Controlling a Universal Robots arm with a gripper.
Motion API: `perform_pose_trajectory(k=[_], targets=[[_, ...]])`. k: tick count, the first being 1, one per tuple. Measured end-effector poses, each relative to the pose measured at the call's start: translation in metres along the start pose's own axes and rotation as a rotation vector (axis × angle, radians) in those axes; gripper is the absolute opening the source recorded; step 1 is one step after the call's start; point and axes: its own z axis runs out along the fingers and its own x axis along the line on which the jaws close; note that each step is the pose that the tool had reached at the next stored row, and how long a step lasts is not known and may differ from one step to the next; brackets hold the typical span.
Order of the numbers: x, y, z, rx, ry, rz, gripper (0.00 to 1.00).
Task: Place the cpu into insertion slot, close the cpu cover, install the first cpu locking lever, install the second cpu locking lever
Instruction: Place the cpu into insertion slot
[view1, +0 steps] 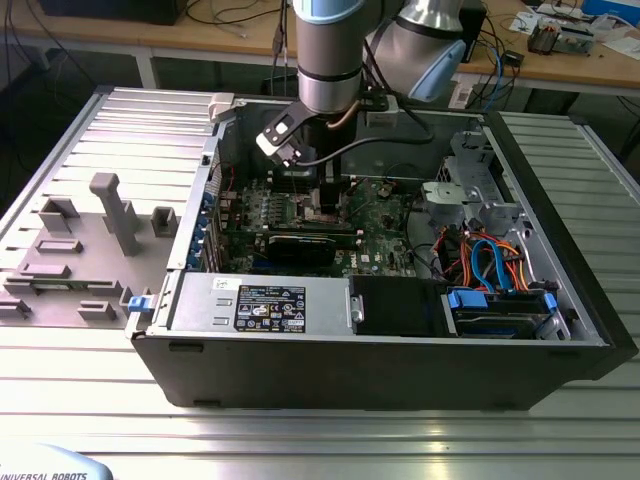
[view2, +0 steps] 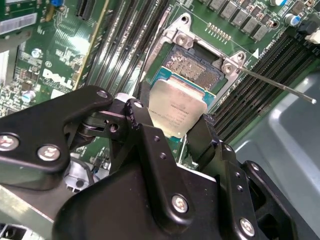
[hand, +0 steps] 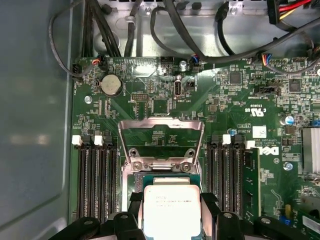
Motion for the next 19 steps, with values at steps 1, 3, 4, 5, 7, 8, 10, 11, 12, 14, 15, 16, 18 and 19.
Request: perform_pose_trajectory(k=[1,3,4,5,7,8,10,11,12,14,15,16,18,19], targets=[[0.0003,-0.0010,0.0016,0.0000,-0.0001,0.000,0.54],[0.0014,-0.0044,0.0059,-0.0007,0.0000,0.000,0.54],[0.0017,-0.0056,0.0075,-0.0012,-0.0001,0.000,0.54],[0.0022,-0.0069,0.0105,-0.0016,-0.0001,0.000,0.54],[0.0030,-0.0074,0.0168,-0.0016,-0.0003,0.003,0.54],[0.0033,-0.0075,0.0183,-0.0017,-0.0004,0.005,0.54],[0.0038,-0.0077,0.0200,-0.0016,-0.0007,0.007,0.54],[0.0042,-0.0077,0.0204,-0.0016,-0.0008,0.008,0.54],[0.0047,-0.0077,0.0210,-0.0018,-0.0008,0.010,0.54],[0.0056,-0.0078,0.0219,-0.0018,-0.0015,0.017,0.54],[0.0057,-0.0078,0.0223,-0.0018,-0.0016,0.019,0.54],[0.0058,-0.0078,0.0231,-0.0018,-0.0017,0.020,0.54],[0.0061,-0.0080,0.0247,-0.0019,-0.0017,0.020,0.54],[0.0064,-0.0080,0.0254,-0.0019,-0.0017,0.020,0.54]])
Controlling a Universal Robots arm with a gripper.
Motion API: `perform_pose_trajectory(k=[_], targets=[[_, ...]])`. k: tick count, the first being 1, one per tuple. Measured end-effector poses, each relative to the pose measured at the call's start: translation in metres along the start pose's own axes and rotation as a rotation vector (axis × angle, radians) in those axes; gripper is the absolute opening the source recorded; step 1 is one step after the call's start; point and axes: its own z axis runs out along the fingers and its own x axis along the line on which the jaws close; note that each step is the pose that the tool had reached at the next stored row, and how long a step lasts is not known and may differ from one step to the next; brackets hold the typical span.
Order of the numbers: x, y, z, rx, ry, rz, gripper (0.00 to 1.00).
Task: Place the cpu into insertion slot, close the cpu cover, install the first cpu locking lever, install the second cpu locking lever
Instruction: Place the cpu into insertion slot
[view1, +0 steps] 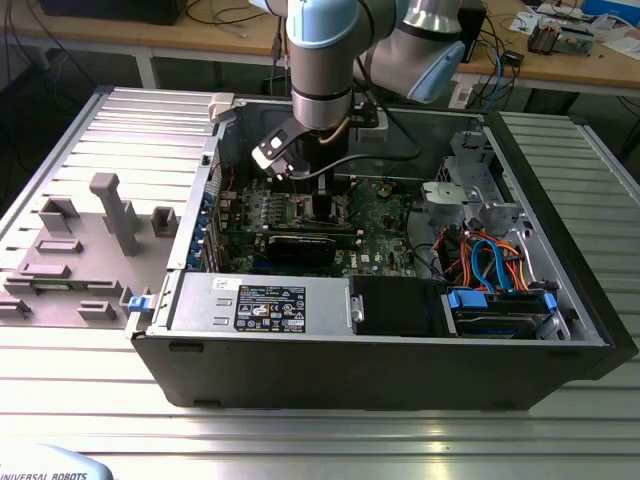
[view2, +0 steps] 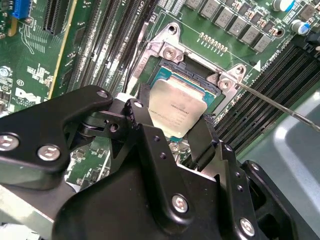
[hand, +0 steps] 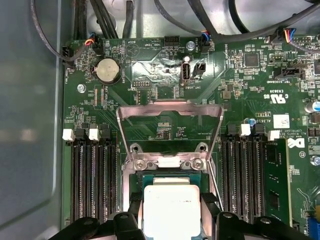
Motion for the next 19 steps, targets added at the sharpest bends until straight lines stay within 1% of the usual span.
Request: perform_pose_trajectory(k=[6,13,19], targets=[[0.0006,-0.0005,0.0026,0.0002,-0.0005,0.000,0.54],[0.0007,-0.0015,0.0030,0.0001,-0.0005,0.000,0.54],[0.0006,-0.0008,0.0046,0.0000,-0.0018,0.013,0.54]])
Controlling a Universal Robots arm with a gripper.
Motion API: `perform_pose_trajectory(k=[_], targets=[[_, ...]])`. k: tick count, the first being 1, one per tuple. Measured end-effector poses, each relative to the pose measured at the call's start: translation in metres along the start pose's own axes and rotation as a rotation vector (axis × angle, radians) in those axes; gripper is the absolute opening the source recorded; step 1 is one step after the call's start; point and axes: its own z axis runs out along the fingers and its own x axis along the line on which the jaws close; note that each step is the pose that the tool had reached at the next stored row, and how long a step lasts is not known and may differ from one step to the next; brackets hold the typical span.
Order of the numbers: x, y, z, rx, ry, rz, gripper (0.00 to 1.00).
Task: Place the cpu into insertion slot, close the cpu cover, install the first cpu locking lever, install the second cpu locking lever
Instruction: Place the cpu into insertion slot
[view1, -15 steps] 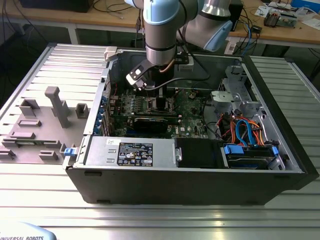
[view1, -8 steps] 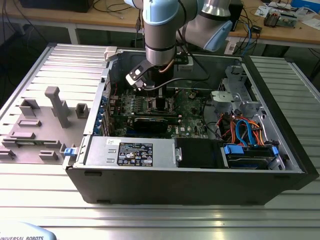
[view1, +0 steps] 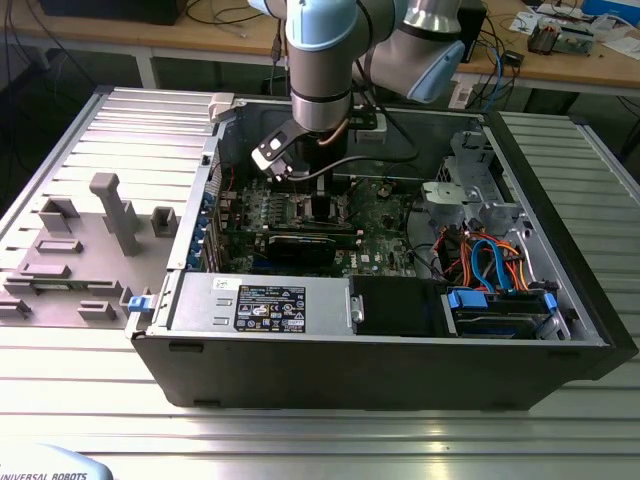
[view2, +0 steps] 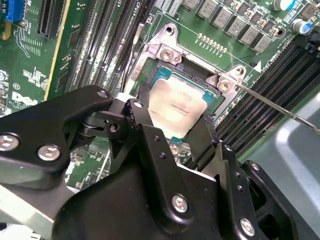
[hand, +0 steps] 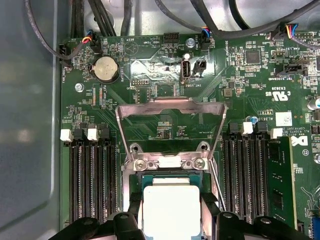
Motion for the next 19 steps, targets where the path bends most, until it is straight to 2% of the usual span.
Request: perform_pose_trajectory(k=[9,10,11,16,19], targets=[[0.0000,0.0001,0.0006,-0.0006,-0.0002,0.001,0.54],[0.0003,0.0002,0.0012,-0.0012,0.0013,0.001,0.55],[0.0002,0.0001,0.0008,-0.0004,0.0002,0.001,0.62],[0.0001,0.0001,0.0006,-0.0003,0.0000,0.001,0.62],[0.0001,0.0003,-0.0024,0.0018,-0.0002,0.001,0.62]])
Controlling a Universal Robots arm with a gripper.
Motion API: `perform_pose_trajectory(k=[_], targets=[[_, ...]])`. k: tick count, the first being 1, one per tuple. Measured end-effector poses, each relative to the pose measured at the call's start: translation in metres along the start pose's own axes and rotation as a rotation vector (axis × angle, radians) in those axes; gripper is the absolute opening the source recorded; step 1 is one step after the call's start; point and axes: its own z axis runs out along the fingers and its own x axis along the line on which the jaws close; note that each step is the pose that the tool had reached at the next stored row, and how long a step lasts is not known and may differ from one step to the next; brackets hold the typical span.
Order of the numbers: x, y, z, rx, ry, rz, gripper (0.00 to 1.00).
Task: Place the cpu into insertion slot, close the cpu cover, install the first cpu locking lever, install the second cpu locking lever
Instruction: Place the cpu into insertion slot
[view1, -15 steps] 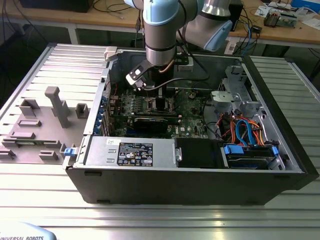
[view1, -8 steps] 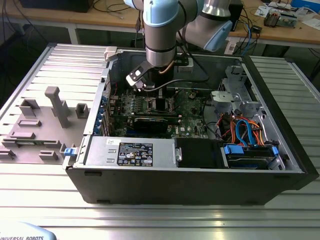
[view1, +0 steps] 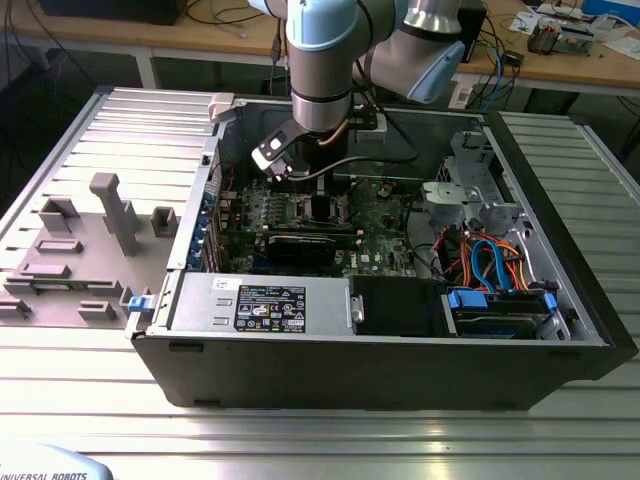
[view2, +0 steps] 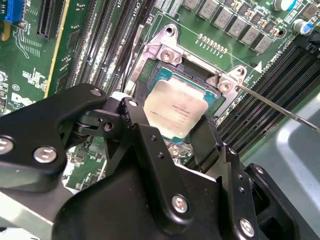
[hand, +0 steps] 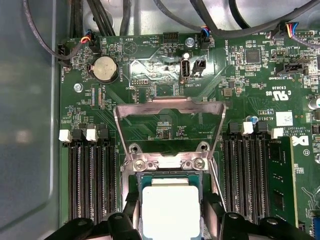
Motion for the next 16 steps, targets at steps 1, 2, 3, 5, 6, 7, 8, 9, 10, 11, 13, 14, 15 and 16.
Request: perform_pose_trajectory(k=[1,2,3,5,6,7,8,9,10,11,13,14,15,16], targets=[[0.0001,0.0001,-0.0005,0.0004,0.0001,0.000,0.62],[0.0001,0.0001,-0.0006,0.0004,0.0003,0.000,0.62],[0.0001,0.0001,-0.0007,0.0004,0.0003,0.000,0.62],[0.0000,-0.0001,-0.0008,0.0006,0.0001,0.000,0.62],[0.0000,-0.0002,-0.0008,0.0006,0.0000,0.000,0.62],[0.0000,-0.0003,-0.0008,0.0006,0.0000,0.000,0.62],[0.0000,-0.0003,-0.0008,0.0006,0.0000,0.000,0.62],[0.0000,-0.0004,-0.0009,0.0006,0.0000,0.000,0.62],[0.0000,-0.0004,-0.0009,0.0006,0.0000,0.000,0.62],[0.0000,-0.0004,-0.0011,0.0007,0.0000,0.000,0.62],[0.0000,-0.0004,-0.0022,0.0013,-0.0002,0.000,0.62],[0.0000,-0.0003,-0.0027,0.0016,-0.0001,0.000,0.62],[0.0000,-0.0003,-0.0034,0.0022,-0.0001,0.000,0.62],[0.0001,0.0000,-0.0050,0.0036,-0.0001,0.000,0.62]])
